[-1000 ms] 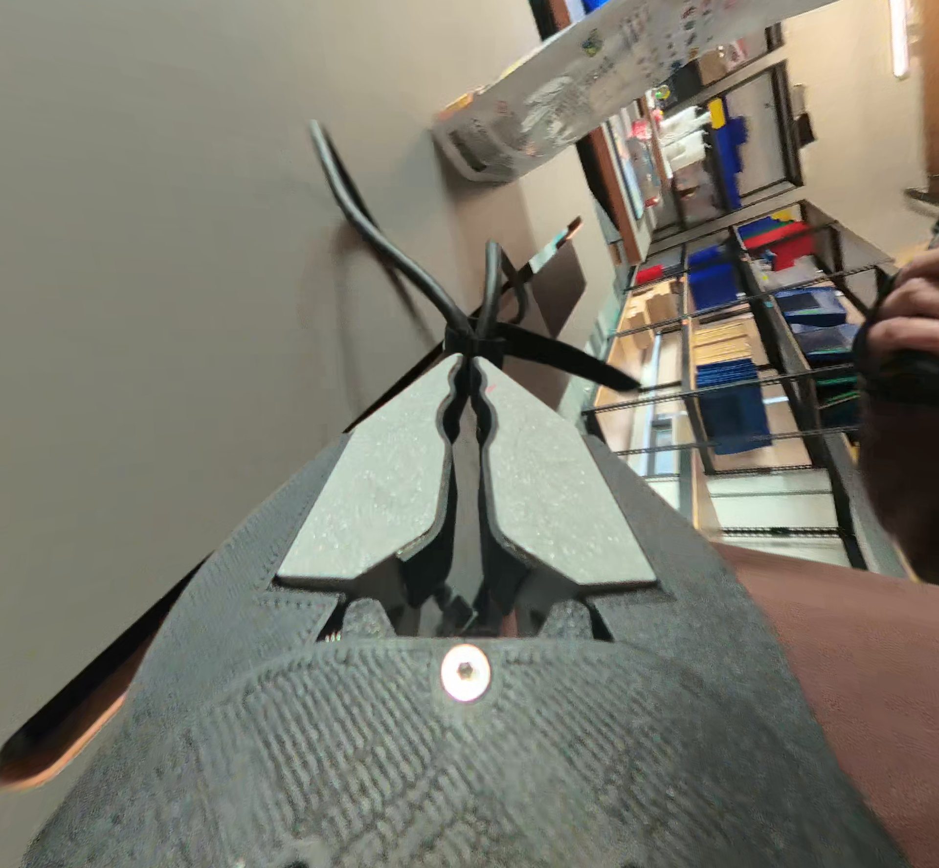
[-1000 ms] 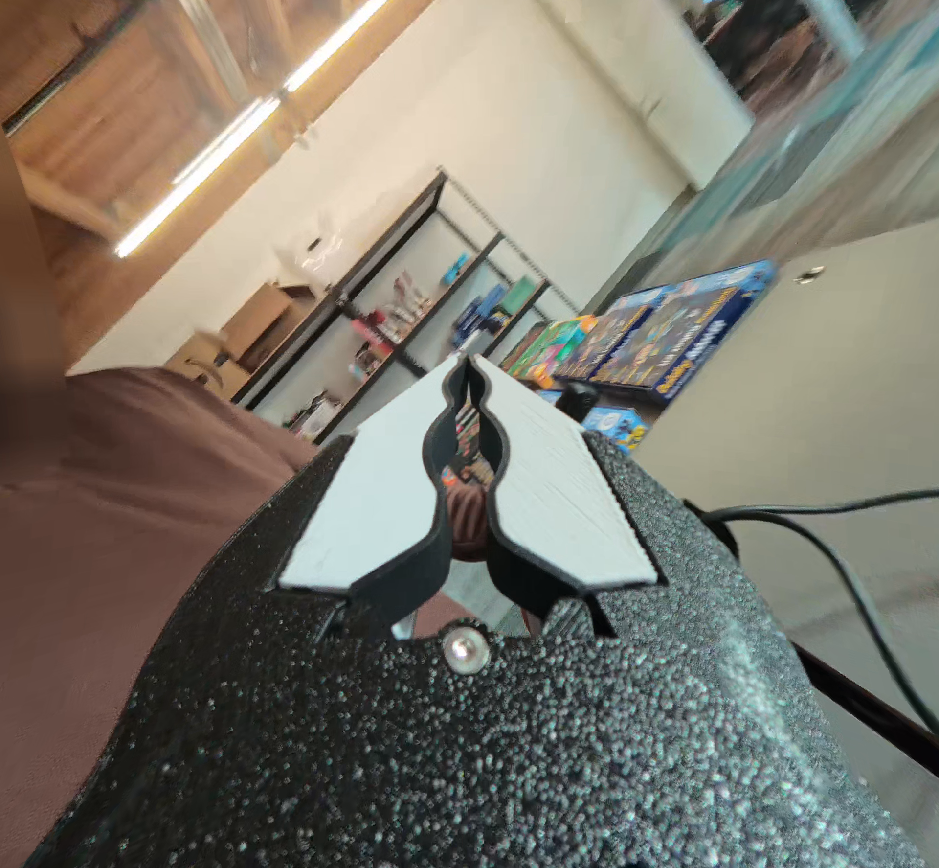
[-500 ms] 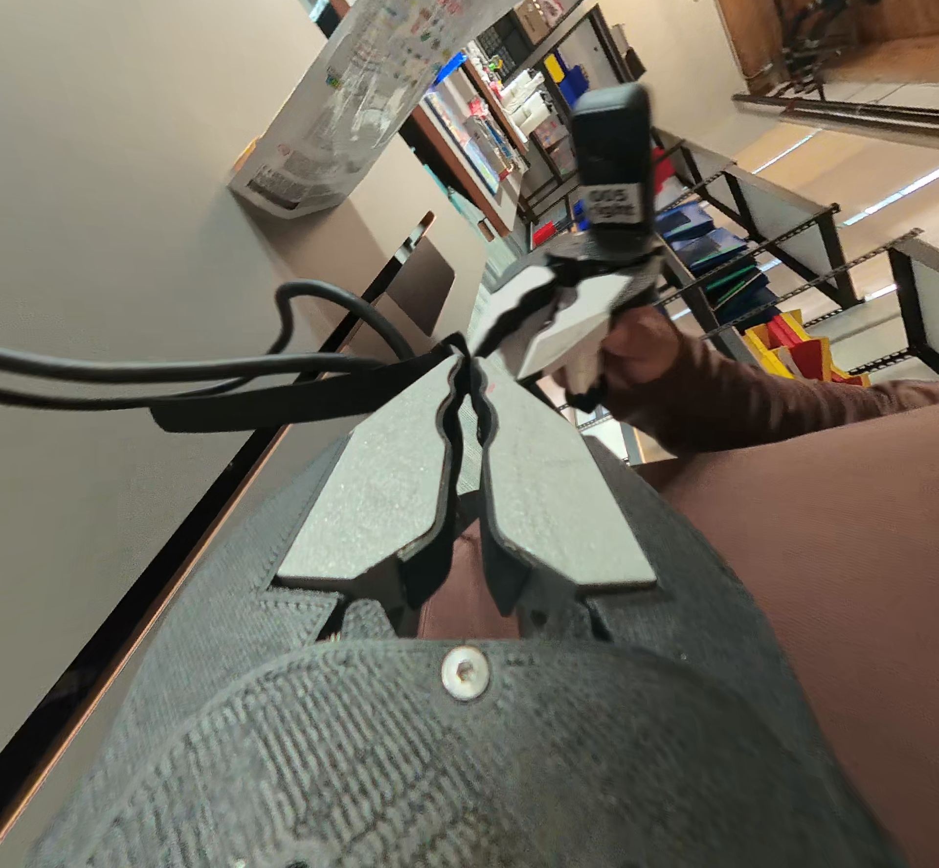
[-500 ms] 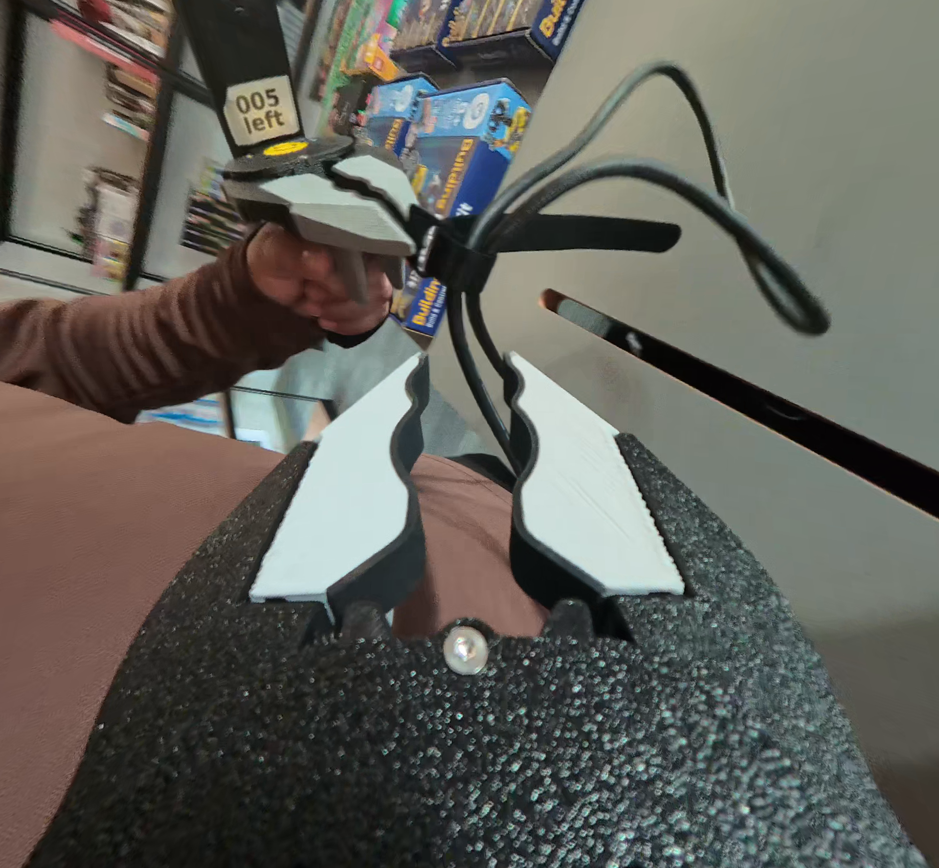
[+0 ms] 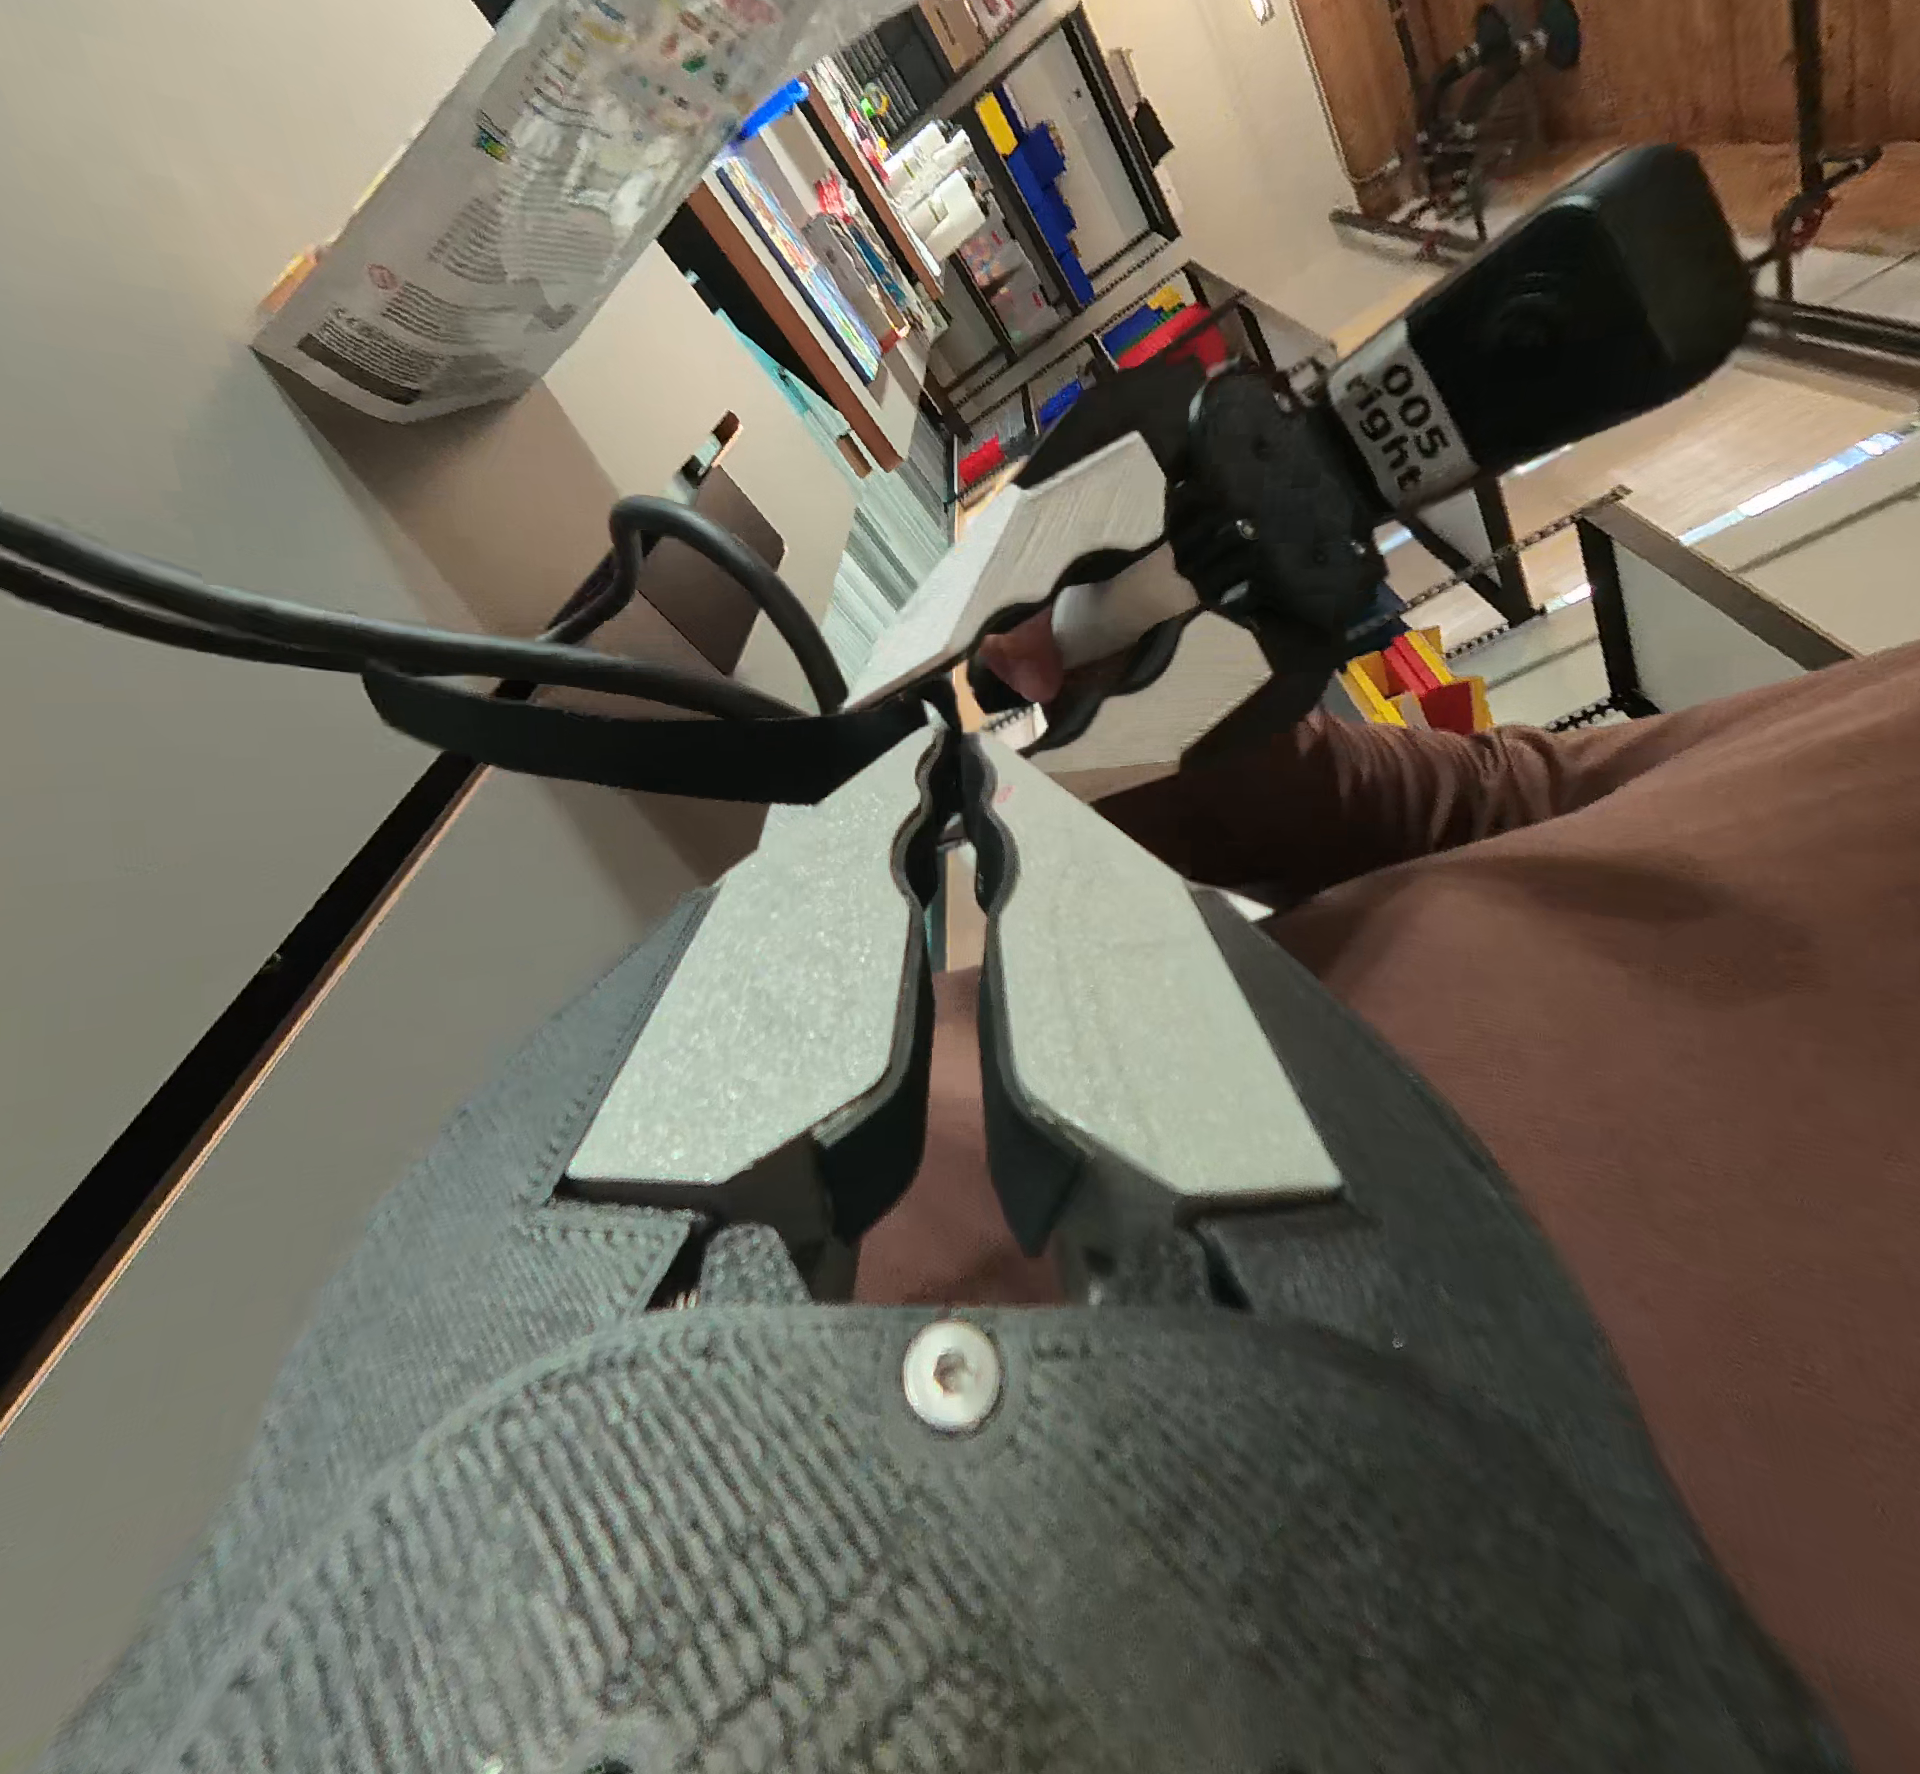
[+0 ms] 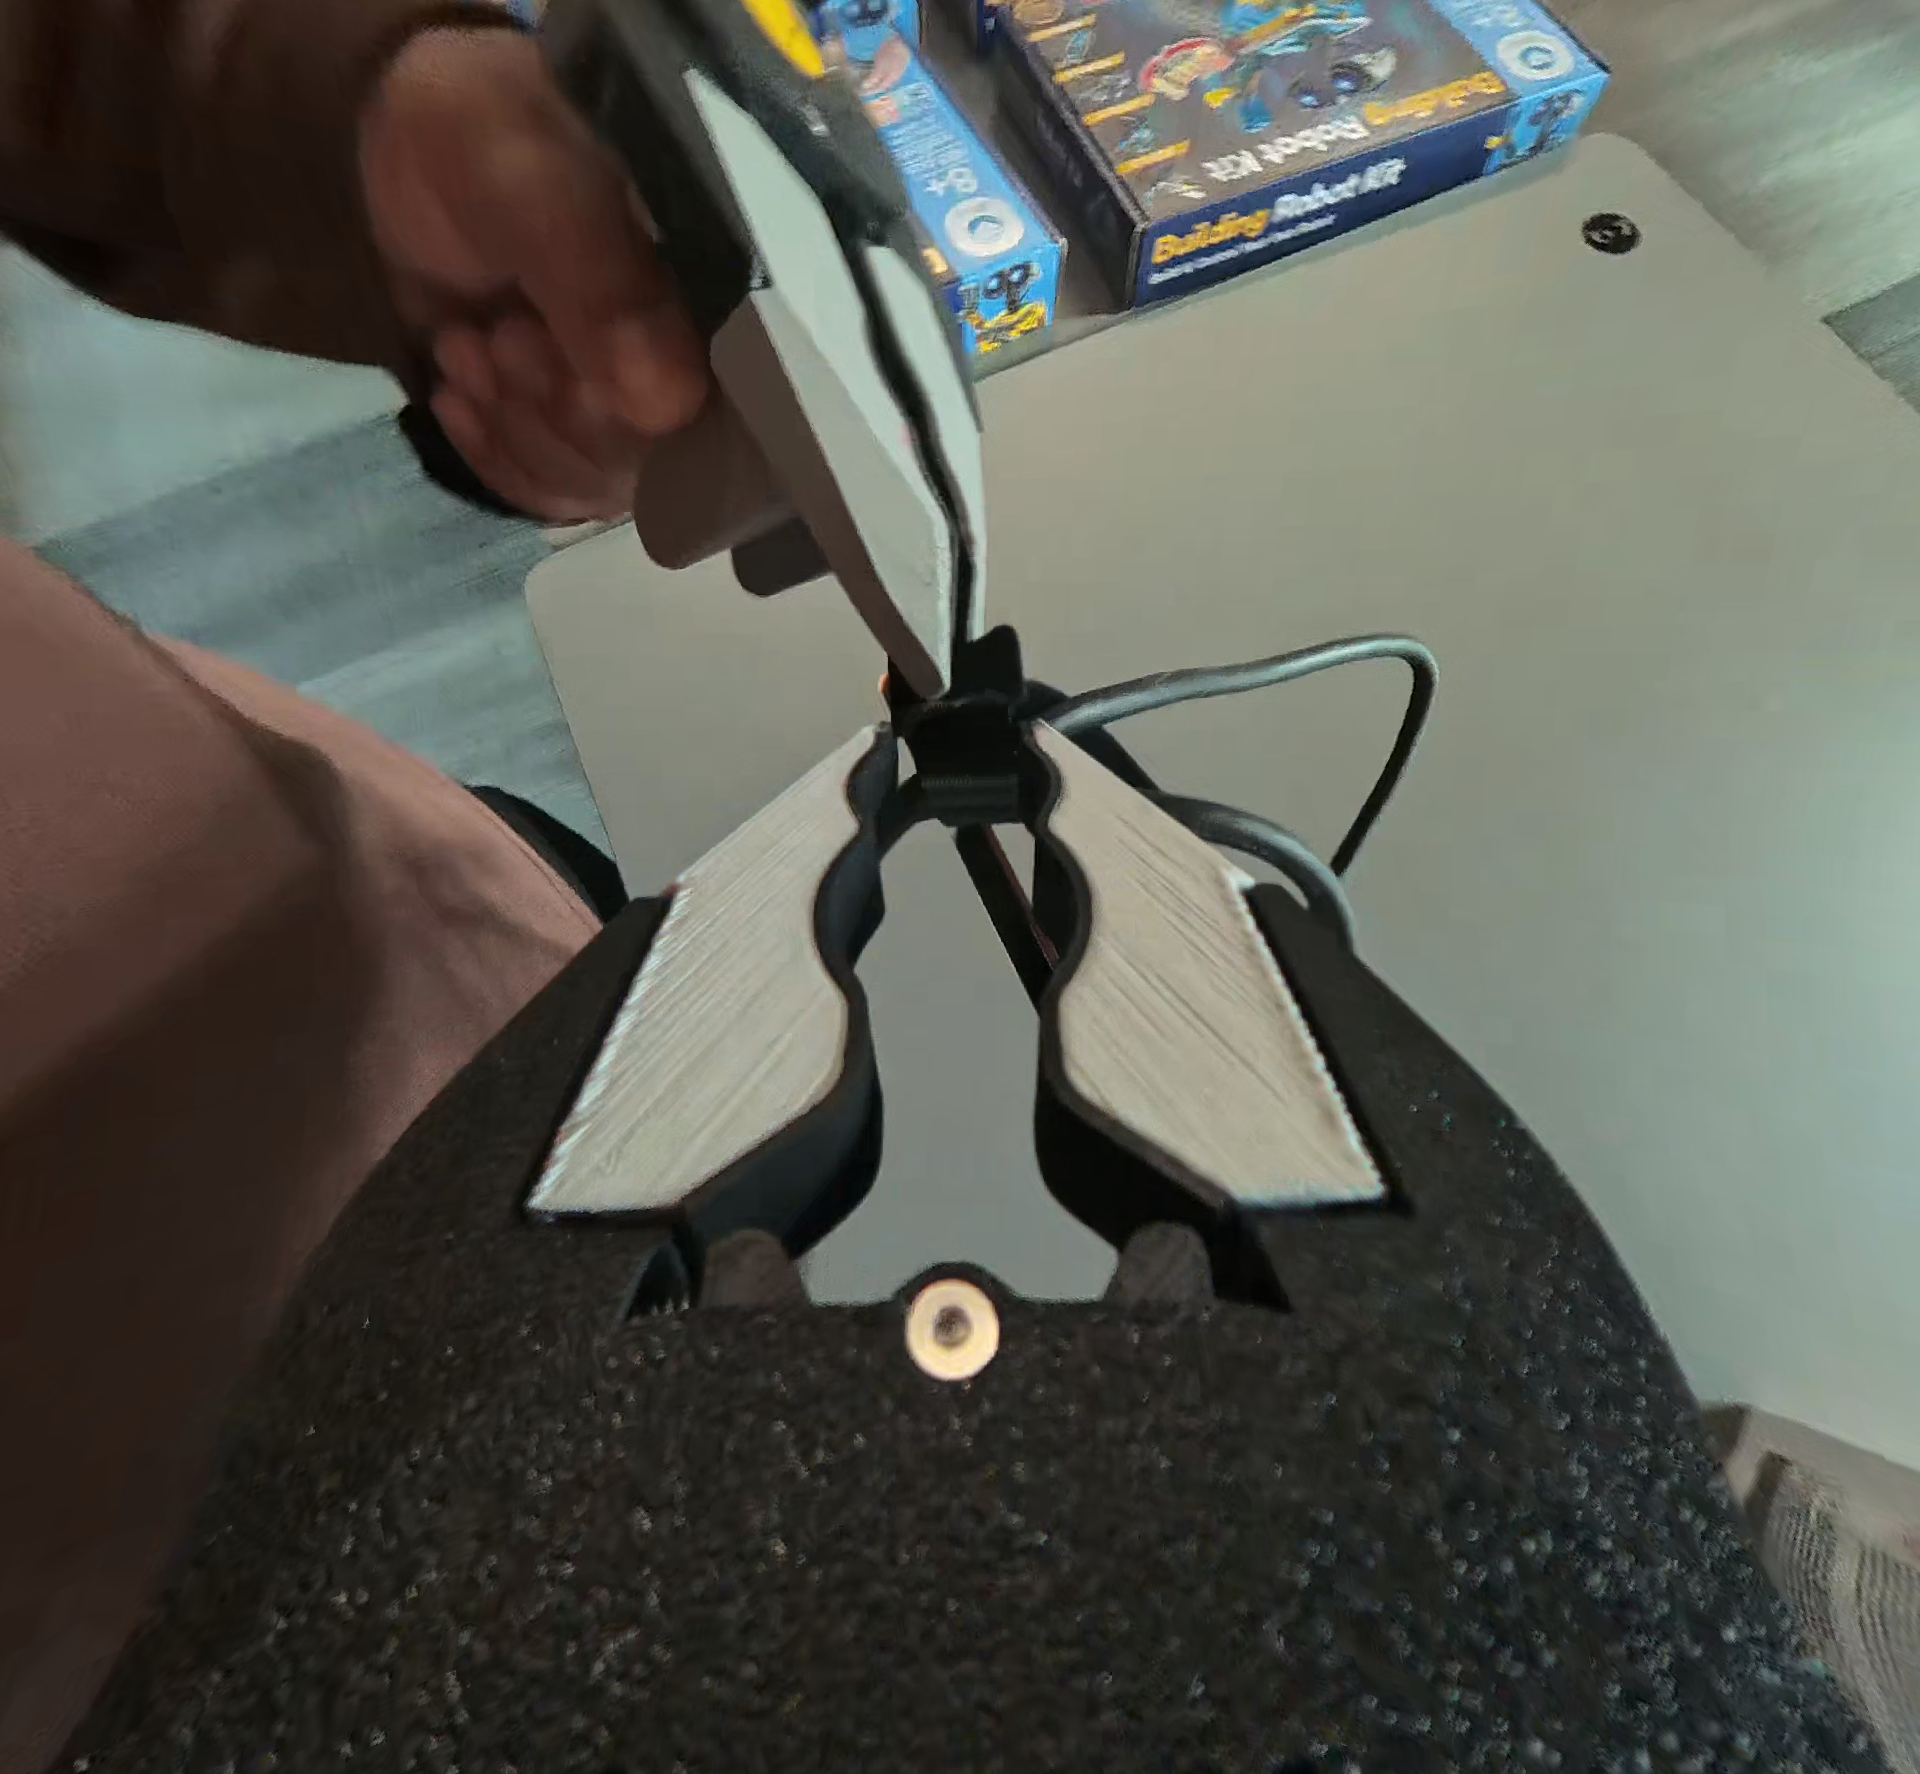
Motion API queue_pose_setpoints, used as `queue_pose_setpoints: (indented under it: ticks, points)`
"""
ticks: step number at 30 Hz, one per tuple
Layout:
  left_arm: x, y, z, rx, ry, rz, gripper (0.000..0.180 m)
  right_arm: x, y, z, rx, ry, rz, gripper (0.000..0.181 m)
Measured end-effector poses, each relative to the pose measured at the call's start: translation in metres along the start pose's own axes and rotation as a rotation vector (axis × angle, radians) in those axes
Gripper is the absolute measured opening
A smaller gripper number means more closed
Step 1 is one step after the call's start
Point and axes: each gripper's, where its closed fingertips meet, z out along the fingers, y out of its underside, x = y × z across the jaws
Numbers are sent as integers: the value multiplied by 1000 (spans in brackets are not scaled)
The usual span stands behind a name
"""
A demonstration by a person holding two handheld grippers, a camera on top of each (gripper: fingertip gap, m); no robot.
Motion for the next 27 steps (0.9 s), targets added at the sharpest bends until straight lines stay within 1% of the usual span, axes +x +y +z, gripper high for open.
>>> queue_pose_setpoints:
  ticks: [4, 6, 11, 14, 17, 19, 21, 22, 23, 24, 26, 27]
  points:
    - [1, 1, 0, -72, -12, 57, 0, -2, 1, 0, -5, -84, 63, 19]
    - [-6, -3, -1, -80, -67, 87, 0, 2, 2, -2, 3, -62, 68, 15]
    - [-15, 7, -3, -135, -151, 130, 0, -5, 10, 0, 18, -89, 113, 15]
    - [-21, 10, -3, -149, -203, 162, 0, -6, 12, 2, 50, -115, 180, 14]
    - [-25, 11, 0, -163, -253, 193, 0, -2, 21, 4, 41, -112, 229, 14]
    - [-21, 12, 3, -169, -253, 224, 0, -1, 22, 3, 45, -107, 255, 14]
    - [-6, 11, 5, -174, -200, 284, 0, -9, 14, -4, 93, -142, 278, 14]
    - [1, 12, 4, -180, -156, 260, 0, -14, 11, -7, 119, -178, 294, 14]
    - [3, 10, 0, -174, -125, 222, 1, -15, 11, -10, 138, -182, 300, 14]
    - [3, 4, -5, -139, -110, 198, 5, -13, 12, -11, 149, -174, 301, 14]
    - [-11, -8, -18, -68, -148, 165, 7, -13, 12, -15, 180, -196, 325, 14]
    - [-17, -10, -23, -62, -169, 162, 12, -13, 12, -17, 199, -211, 348, 14]
